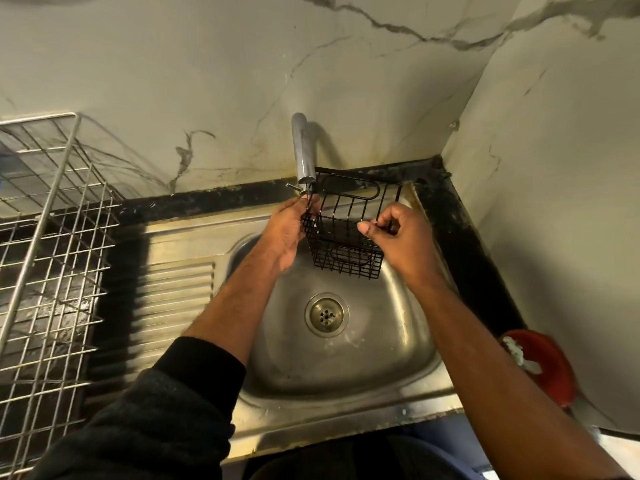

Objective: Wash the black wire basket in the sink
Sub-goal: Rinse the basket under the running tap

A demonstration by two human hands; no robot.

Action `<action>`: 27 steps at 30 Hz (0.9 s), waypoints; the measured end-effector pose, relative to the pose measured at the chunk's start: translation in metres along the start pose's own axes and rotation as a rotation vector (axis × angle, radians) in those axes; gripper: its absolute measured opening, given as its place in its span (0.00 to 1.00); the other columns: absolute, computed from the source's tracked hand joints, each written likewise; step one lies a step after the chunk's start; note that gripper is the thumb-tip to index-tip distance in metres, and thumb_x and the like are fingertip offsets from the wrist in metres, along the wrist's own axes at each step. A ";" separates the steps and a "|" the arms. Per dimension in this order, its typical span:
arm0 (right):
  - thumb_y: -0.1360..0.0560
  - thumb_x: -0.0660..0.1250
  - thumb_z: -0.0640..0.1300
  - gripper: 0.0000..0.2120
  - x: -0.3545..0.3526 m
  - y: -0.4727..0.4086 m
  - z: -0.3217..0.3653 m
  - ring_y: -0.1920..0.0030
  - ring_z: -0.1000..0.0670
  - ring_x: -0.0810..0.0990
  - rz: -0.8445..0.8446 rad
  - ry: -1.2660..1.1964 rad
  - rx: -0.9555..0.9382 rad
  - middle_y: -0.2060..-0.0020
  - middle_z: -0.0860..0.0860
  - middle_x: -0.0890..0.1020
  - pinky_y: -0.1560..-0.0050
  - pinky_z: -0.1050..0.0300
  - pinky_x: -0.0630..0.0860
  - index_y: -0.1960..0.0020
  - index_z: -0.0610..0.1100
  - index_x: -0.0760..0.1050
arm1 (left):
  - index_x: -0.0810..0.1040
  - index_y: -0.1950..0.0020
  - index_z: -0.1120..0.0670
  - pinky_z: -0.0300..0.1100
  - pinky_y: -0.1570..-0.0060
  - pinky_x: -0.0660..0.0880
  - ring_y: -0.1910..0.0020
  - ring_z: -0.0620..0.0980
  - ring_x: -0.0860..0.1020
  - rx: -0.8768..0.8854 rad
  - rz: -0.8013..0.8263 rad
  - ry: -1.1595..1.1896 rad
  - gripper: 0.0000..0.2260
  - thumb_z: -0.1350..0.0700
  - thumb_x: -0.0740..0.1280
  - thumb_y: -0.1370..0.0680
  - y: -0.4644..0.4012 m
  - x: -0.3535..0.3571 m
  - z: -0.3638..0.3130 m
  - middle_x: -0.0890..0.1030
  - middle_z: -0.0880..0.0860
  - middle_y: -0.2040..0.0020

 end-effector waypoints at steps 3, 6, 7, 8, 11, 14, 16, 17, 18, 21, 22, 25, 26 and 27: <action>0.29 0.77 0.51 0.14 0.001 -0.003 -0.004 0.65 0.54 0.75 0.011 0.004 0.005 0.64 0.51 0.80 0.62 0.56 0.76 0.59 0.44 0.75 | 0.75 0.28 0.59 0.44 0.46 0.76 0.37 0.52 0.82 -0.006 0.001 0.051 0.21 0.53 0.69 0.19 -0.002 -0.003 0.005 0.85 0.55 0.40; 0.29 0.77 0.51 0.14 -0.002 -0.002 -0.005 0.67 0.60 0.71 -0.012 0.013 0.004 0.66 0.54 0.77 0.65 0.63 0.72 0.59 0.45 0.75 | 0.72 0.27 0.59 0.44 0.48 0.78 0.39 0.51 0.83 -0.011 0.011 0.064 0.24 0.52 0.71 0.21 -0.003 -0.002 0.010 0.86 0.55 0.41; 0.28 0.76 0.51 0.14 -0.003 -0.002 -0.004 0.67 0.60 0.71 -0.020 0.012 -0.003 0.66 0.54 0.77 0.65 0.64 0.72 0.59 0.45 0.75 | 0.73 0.27 0.58 0.44 0.49 0.78 0.40 0.51 0.83 -0.012 0.014 0.065 0.24 0.52 0.71 0.21 -0.002 -0.001 0.010 0.86 0.55 0.41; 0.28 0.76 0.52 0.13 -0.004 -0.001 -0.003 0.67 0.60 0.71 -0.025 0.016 -0.011 0.66 0.53 0.77 0.65 0.64 0.72 0.59 0.45 0.75 | 0.73 0.27 0.58 0.44 0.49 0.78 0.40 0.51 0.84 -0.012 0.013 0.061 0.24 0.51 0.70 0.20 -0.002 0.000 0.010 0.86 0.55 0.41; 0.28 0.75 0.53 0.13 -0.005 0.001 0.000 0.67 0.60 0.73 -0.030 0.032 -0.015 0.65 0.53 0.79 0.65 0.65 0.73 0.59 0.45 0.75 | 0.77 0.30 0.57 0.47 0.45 0.76 0.44 0.50 0.83 -0.008 0.022 0.024 0.19 0.49 0.66 0.18 0.001 0.006 0.007 0.85 0.56 0.39; 0.28 0.75 0.52 0.13 -0.009 0.003 0.003 0.66 0.60 0.74 -0.038 0.035 -0.016 0.65 0.52 0.79 0.64 0.65 0.73 0.58 0.45 0.75 | 0.81 0.35 0.55 0.49 0.43 0.75 0.45 0.50 0.81 -0.009 0.041 -0.035 0.17 0.47 0.66 0.18 0.006 0.009 0.004 0.85 0.56 0.40; 0.27 0.75 0.51 0.13 -0.011 0.004 0.003 0.66 0.58 0.74 -0.033 0.032 -0.017 0.65 0.51 0.79 0.63 0.63 0.73 0.58 0.44 0.75 | 0.84 0.40 0.53 0.52 0.41 0.75 0.45 0.51 0.81 -0.011 0.061 -0.050 0.13 0.47 0.66 0.18 0.012 0.008 0.005 0.85 0.57 0.39; 0.27 0.75 0.51 0.13 -0.011 0.005 0.003 0.65 0.56 0.75 -0.029 0.034 -0.014 0.65 0.51 0.79 0.62 0.60 0.74 0.58 0.44 0.75 | 0.84 0.42 0.52 0.54 0.39 0.75 0.45 0.52 0.81 -0.016 0.063 -0.042 0.11 0.49 0.66 0.18 0.016 0.007 0.007 0.84 0.58 0.39; 0.27 0.76 0.51 0.13 -0.012 0.006 0.002 0.65 0.54 0.75 -0.022 0.036 -0.012 0.64 0.51 0.79 0.61 0.57 0.75 0.58 0.44 0.75 | 0.84 0.43 0.52 0.55 0.38 0.75 0.45 0.52 0.81 -0.016 0.058 -0.030 0.10 0.50 0.66 0.18 0.020 0.005 0.009 0.84 0.58 0.38; 0.28 0.76 0.51 0.13 -0.010 0.009 0.000 0.62 0.50 0.77 0.004 0.027 -0.006 0.64 0.51 0.79 0.59 0.51 0.77 0.58 0.45 0.74 | 0.84 0.40 0.53 0.54 0.41 0.77 0.44 0.53 0.81 -0.014 0.022 -0.003 0.11 0.52 0.67 0.18 0.029 -0.002 0.015 0.85 0.57 0.39; 0.28 0.75 0.51 0.13 -0.009 0.011 0.001 0.62 0.49 0.78 0.014 0.021 -0.007 0.64 0.51 0.79 0.58 0.50 0.77 0.58 0.46 0.74 | 0.83 0.38 0.54 0.53 0.43 0.77 0.44 0.53 0.81 -0.013 0.007 -0.001 0.12 0.52 0.67 0.19 0.032 -0.005 0.015 0.85 0.56 0.40; 0.28 0.75 0.51 0.12 -0.008 0.014 0.007 0.61 0.50 0.79 0.039 0.024 0.000 0.64 0.52 0.79 0.57 0.51 0.79 0.58 0.46 0.75 | 0.80 0.34 0.56 0.55 0.41 0.77 0.38 0.56 0.81 -0.015 -0.024 0.022 0.18 0.50 0.71 0.22 0.040 -0.013 0.016 0.85 0.56 0.39; 0.28 0.76 0.50 0.12 -0.007 0.015 0.010 0.60 0.52 0.80 0.048 0.018 0.000 0.63 0.53 0.80 0.56 0.52 0.79 0.58 0.45 0.75 | 0.80 0.34 0.57 0.56 0.38 0.77 0.38 0.56 0.81 -0.009 -0.029 0.024 0.18 0.50 0.72 0.22 0.042 -0.015 0.015 0.85 0.56 0.39; 0.28 0.76 0.49 0.12 -0.006 0.016 0.013 0.59 0.53 0.81 0.058 0.001 0.000 0.62 0.52 0.81 0.54 0.53 0.80 0.57 0.43 0.75 | 0.81 0.35 0.57 0.57 0.37 0.76 0.39 0.55 0.81 -0.005 -0.032 0.032 0.19 0.50 0.72 0.23 0.046 -0.016 0.013 0.85 0.57 0.39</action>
Point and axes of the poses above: each hand's wrist, its own y-axis away from the middle knuckle, its own x-axis out of the palm, z = x × y, the point moved 5 cm from there along -y, towards the middle knuckle
